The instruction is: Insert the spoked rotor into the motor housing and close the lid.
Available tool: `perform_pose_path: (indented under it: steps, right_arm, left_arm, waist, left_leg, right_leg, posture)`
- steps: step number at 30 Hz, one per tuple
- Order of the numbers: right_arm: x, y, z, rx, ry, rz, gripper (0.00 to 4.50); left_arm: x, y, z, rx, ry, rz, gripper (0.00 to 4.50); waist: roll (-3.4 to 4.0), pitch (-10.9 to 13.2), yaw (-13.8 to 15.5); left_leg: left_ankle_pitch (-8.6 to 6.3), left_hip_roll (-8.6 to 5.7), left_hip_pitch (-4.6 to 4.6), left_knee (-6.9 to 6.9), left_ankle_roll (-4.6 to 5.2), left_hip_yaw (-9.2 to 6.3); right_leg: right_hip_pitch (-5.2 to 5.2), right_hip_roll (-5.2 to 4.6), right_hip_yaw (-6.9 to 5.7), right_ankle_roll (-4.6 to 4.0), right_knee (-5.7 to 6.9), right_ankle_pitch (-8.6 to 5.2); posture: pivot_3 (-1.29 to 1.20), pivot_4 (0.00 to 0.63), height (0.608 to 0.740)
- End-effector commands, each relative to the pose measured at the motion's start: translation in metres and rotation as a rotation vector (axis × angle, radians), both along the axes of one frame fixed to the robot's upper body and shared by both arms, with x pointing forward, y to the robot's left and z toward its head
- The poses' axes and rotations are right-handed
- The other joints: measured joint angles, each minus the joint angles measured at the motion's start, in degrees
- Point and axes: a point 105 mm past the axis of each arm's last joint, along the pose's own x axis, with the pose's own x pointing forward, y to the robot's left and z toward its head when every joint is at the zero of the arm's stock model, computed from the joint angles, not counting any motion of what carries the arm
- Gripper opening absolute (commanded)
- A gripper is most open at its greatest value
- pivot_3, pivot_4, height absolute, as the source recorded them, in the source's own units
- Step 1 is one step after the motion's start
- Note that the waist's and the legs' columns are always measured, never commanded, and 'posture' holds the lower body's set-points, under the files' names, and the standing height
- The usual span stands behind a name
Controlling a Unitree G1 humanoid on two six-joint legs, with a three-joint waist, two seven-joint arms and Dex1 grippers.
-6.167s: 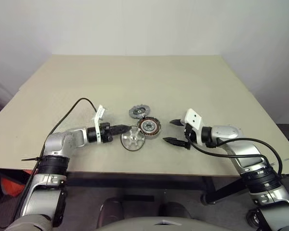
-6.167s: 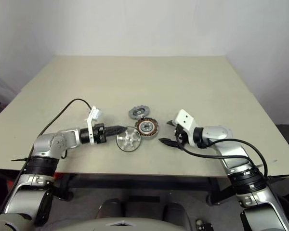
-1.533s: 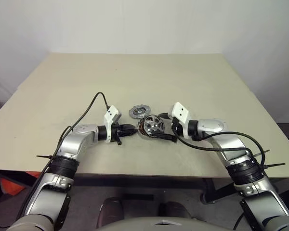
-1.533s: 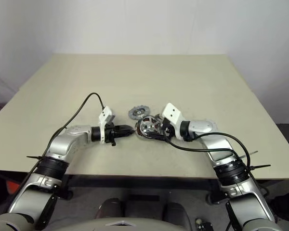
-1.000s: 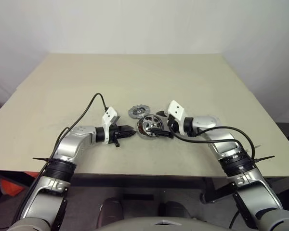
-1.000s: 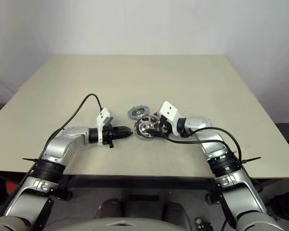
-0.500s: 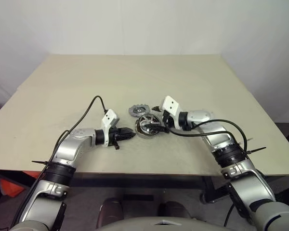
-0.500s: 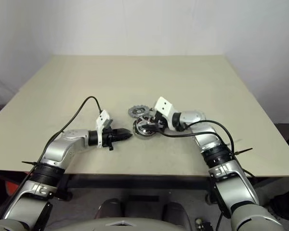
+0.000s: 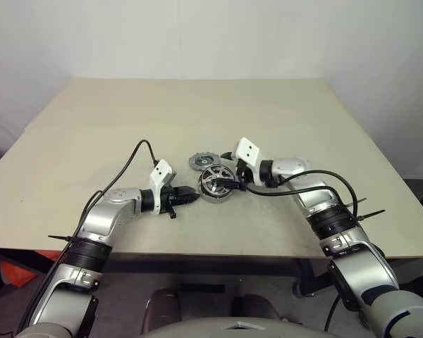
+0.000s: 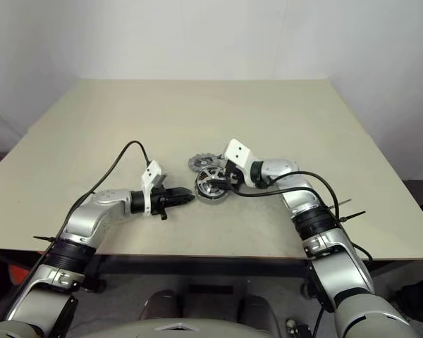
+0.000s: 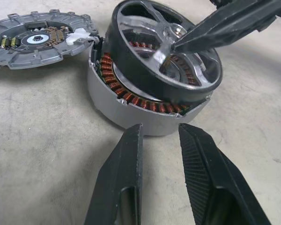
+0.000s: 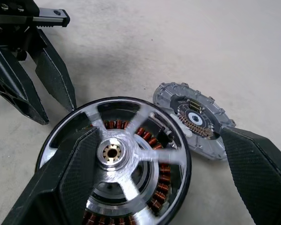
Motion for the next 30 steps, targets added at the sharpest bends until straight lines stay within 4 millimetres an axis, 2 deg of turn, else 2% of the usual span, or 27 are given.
perform_pose_path:
  steps: [1, 6, 15, 18, 22, 26, 30]
  right_arm:
    - [0.008, 0.005, 0.021, 0.026, -0.068, 0.0, 4.22]
    - [0.01, 0.01, 0.025, 0.031, -0.081, 0.01, 4.22]
    - [0.006, 0.008, 0.034, 0.05, -0.1, 0.018, 4.22]
    - [0.004, 0.009, 0.036, 0.066, -0.097, 0.017, 3.61]
    - [-0.003, 0.012, 0.031, 0.071, -0.08, 0.023, 2.25]
    - [-0.014, 0.02, 0.02, 0.068, -0.053, 0.049, 2.25]
    - [-0.015, 0.022, 0.015, 0.066, -0.037, 0.036, 2.25]
  left_arm:
    - [0.0, -0.003, 0.008, -0.002, -0.036, -0.015, 1.29]
    - [0.0, -0.004, 0.007, -0.001, -0.034, -0.015, 1.29]
    - [0.002, -0.003, 0.007, -0.002, -0.035, -0.01, 1.29]
    - [0.003, -0.003, 0.008, -0.002, -0.038, -0.005, 1.29]
    - [0.005, -0.001, 0.008, 0.003, -0.041, 0.004, 1.29]
    - [0.007, 0.002, 0.006, 0.011, -0.035, 0.02, 1.29]
    - [0.004, 0.002, 0.007, 0.008, -0.033, 0.001, 1.29]
  waist:
    - [0.0, 0.0, 0.0]
    - [0.0, 0.0, 0.0]
    - [0.0, 0.0, 0.01]
    - [0.0, 0.0, 0.01]
    - [-0.01, 0.0, 0.01]
    - [-0.01, 0.0, 0.02]
    - [-0.01, 0.0, 0.0]
  left_leg:
    - [0.0, 0.0, 0.0, 0.0, -0.01, 0.0]
    - [0.01, 0.0, -0.01, 0.0, -0.01, 0.0]
    - [0.0, 0.0, -0.03, 0.0, -0.01, 0.0]
    - [0.01, 0.0, -0.03, 0.0, -0.01, 0.0]
    - [0.0, 0.0, -0.03, 0.0, -0.01, 0.0]
    - [0.01, 0.0, -0.03, 0.0, -0.01, 0.0]
    - [0.01, 0.0, -0.01, 0.0, -0.02, 0.0]
  right_leg:
    - [0.0, 0.0, 0.0, 0.0, 0.01, 0.0]
    - [-0.04, 0.0, 0.0, 0.0, 0.02, 0.0]
    - [-0.07, 0.0, 0.0, 0.0, 0.02, 0.0]
    - [-0.07, 0.0, 0.0, 0.0, 0.02, 0.0]
    - [-0.07, 0.0, 0.0, 0.0, 0.02, 0.0]
    - [-0.07, 0.0, 0.0, 0.0, 0.02, 0.0]
    - [-0.07, 0.0, 0.01, 0.0, 0.04, 0.0]
  posture:
    - [0.0, 0.0, 0.74]
    - [0.0, 0.0, 0.74]
    - [0.0, 0.0, 0.74]
    - [0.0, 0.0, 0.74]
    - [0.0, 0.0, 0.74]
    - [0.0, 0.0, 0.74]
    - [0.0, 0.0, 0.74]
